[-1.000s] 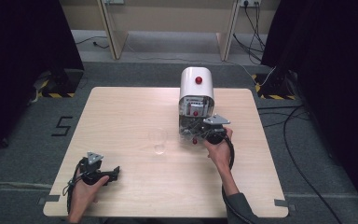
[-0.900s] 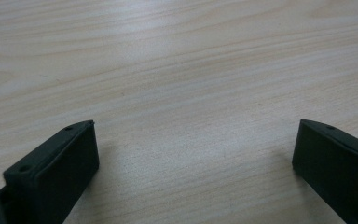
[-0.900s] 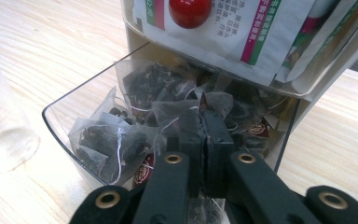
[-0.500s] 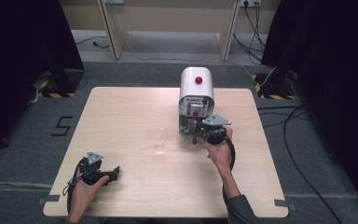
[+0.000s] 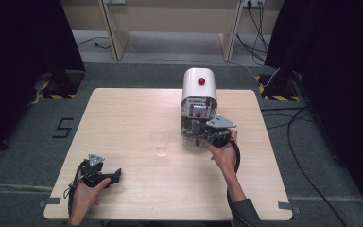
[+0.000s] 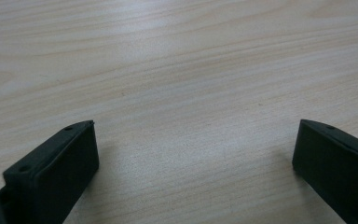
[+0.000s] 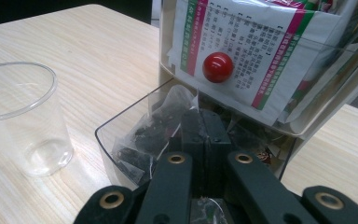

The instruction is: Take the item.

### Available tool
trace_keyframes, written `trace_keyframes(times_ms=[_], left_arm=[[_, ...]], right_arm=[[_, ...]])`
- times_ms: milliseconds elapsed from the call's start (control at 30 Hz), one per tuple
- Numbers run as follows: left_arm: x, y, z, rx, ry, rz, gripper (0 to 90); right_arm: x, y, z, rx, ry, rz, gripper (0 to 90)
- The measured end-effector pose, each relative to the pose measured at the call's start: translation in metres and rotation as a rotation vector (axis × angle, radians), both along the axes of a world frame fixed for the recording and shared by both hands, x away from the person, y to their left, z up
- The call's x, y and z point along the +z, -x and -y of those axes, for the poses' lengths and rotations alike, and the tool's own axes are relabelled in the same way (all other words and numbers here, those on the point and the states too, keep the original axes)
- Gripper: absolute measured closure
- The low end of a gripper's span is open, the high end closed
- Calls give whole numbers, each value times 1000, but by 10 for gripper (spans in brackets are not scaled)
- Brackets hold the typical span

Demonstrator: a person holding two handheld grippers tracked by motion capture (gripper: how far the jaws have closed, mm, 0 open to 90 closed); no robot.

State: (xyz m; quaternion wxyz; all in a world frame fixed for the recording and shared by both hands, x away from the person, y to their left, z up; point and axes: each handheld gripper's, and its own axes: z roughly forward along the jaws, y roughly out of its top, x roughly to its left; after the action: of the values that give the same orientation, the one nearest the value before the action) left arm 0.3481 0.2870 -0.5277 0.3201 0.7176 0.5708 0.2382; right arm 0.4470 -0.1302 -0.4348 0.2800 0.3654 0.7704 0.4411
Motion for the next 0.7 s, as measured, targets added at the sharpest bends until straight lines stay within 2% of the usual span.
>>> trace_keyframes(times_ms=[700], left_arm=[[0,0,0,0,0,0,0]], right_arm=[[20,11,-6,48,-26,60,900]])
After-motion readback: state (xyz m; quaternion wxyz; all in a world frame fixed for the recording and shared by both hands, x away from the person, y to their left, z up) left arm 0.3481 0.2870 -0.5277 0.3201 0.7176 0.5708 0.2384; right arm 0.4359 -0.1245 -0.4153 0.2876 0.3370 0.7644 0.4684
